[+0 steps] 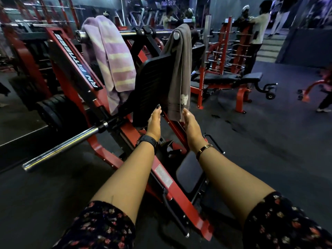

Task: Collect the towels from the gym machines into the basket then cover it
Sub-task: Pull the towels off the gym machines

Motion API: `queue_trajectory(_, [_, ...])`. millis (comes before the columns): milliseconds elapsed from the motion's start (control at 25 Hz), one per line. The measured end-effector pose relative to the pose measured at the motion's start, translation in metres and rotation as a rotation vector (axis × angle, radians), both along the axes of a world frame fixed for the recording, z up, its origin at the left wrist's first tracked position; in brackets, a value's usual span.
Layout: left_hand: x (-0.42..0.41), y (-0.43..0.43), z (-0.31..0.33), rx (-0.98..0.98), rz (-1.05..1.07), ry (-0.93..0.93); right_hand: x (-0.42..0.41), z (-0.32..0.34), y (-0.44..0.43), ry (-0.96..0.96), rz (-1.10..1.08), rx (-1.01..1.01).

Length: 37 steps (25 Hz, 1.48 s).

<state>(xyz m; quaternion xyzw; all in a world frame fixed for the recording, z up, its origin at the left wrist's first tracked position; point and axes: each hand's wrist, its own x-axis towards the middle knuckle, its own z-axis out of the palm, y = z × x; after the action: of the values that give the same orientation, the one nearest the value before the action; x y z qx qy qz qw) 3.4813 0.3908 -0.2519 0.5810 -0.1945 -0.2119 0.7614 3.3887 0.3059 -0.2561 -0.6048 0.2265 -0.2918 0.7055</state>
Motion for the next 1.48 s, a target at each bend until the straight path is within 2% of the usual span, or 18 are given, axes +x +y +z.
queue_trajectory(320, [0.059, -0.100, 0.022, 0.011, -0.054, -0.014, 0.074, 0.012, -0.096, -0.033, -0.018, -0.064])
queue_trajectory(600, [0.132, -0.201, 0.028, -0.061, 0.074, -0.032, 0.140, 0.030, -0.200, 0.011, 0.055, -0.158])
queue_trajectory(760, [0.162, -0.253, 0.036, -0.008, 0.091, -0.137, 0.171, 0.041, -0.244, -0.013, 0.089, -0.205])
queue_trajectory(920, [0.180, -0.290, 0.038, 0.008, 0.116, -0.205, 0.208, 0.033, -0.273, 0.029, 0.073, -0.275])
queue_trajectory(1120, [0.217, -0.321, 0.057, 0.010, 0.218, -0.258, 0.244, 0.052, -0.305, 0.110, -0.158, -0.642])
queue_trajectory(1240, [0.230, -0.341, 0.072, -0.005, 0.189, -0.298, 0.262, 0.062, -0.322, 0.074, -0.245, -0.650])
queue_trajectory(1480, [0.248, -0.357, 0.070, 0.109, 0.175, -0.225, 0.293, 0.068, -0.325, 0.082, -0.094, -0.622])
